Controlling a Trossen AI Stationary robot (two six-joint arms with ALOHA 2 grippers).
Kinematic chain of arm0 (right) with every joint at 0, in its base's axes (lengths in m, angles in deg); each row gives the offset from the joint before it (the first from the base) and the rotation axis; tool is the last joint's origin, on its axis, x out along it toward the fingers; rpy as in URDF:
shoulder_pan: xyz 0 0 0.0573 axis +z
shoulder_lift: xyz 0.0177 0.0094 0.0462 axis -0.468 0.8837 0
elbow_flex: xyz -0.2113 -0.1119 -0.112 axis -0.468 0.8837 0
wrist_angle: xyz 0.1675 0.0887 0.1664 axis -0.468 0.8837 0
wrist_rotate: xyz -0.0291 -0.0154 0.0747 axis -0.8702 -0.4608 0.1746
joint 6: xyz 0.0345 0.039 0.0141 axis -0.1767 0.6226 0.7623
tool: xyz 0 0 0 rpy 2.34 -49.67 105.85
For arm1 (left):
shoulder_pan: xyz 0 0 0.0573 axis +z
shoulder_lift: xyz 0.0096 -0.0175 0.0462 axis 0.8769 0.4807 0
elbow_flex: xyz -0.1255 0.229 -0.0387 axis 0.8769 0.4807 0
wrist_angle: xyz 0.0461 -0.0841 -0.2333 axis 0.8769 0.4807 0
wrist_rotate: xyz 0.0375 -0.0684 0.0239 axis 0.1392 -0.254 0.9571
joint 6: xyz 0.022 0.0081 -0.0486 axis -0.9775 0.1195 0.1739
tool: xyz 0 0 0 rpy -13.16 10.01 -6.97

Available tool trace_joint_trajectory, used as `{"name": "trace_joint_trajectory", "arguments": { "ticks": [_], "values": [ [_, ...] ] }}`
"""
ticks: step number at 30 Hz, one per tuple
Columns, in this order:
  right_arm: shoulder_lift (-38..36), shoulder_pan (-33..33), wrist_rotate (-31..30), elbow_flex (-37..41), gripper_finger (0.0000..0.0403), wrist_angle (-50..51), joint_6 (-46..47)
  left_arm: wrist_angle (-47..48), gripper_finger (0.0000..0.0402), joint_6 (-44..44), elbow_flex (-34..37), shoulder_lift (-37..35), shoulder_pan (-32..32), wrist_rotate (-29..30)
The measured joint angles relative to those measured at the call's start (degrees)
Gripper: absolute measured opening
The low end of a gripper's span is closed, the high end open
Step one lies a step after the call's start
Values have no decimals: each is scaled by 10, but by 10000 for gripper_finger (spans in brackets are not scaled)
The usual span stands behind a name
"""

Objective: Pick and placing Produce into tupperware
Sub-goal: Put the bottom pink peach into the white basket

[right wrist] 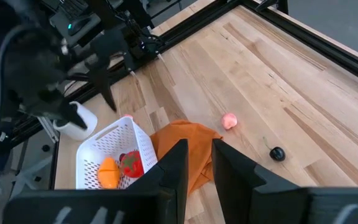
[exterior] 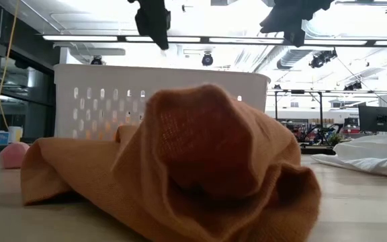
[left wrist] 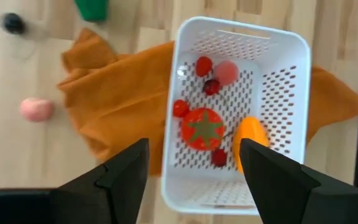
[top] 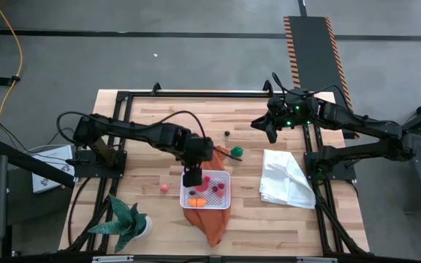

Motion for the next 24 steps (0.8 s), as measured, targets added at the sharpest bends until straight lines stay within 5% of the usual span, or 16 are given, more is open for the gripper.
{"name": "trace_joint_trajectory", "arguments": {
  "ticks": [24],
  "values": [
    [0,0,-28,0,62,-8,32,208,193,83,0,-255,29,159]
  ]
}}
